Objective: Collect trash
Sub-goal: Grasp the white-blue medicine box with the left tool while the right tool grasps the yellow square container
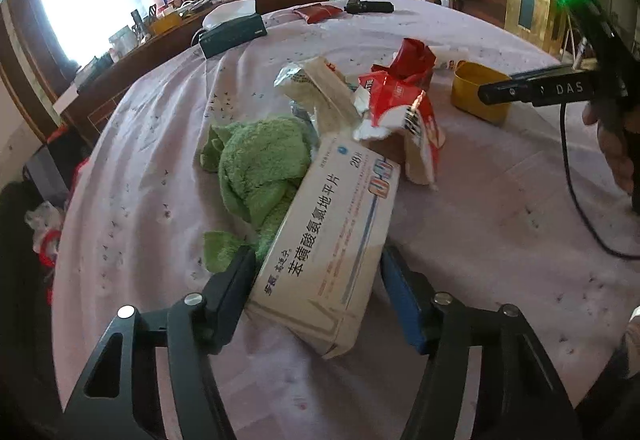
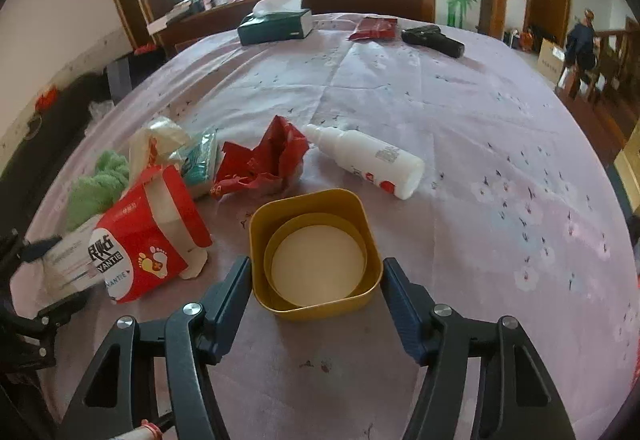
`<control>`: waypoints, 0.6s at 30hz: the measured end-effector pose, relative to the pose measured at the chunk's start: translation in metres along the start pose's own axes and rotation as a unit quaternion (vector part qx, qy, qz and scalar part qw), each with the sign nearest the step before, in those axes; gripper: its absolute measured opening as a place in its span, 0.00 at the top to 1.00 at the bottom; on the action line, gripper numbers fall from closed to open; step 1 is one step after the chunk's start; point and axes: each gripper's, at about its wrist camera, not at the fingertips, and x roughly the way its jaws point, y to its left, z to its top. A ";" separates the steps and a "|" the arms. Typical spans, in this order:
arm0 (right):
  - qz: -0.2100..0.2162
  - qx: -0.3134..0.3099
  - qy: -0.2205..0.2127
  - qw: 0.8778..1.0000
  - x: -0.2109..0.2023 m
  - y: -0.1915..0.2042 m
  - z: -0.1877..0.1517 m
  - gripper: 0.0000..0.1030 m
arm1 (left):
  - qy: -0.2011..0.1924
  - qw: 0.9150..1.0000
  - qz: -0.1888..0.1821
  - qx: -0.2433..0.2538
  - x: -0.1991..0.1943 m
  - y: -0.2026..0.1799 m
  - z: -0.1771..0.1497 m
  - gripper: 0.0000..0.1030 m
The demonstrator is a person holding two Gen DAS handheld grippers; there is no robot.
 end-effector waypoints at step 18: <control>0.030 0.121 -0.145 0.982 -0.150 -0.037 -0.066 0.34 | -0.012 0.986 -0.136 -0.094 -0.056 -0.070 0.005 0.43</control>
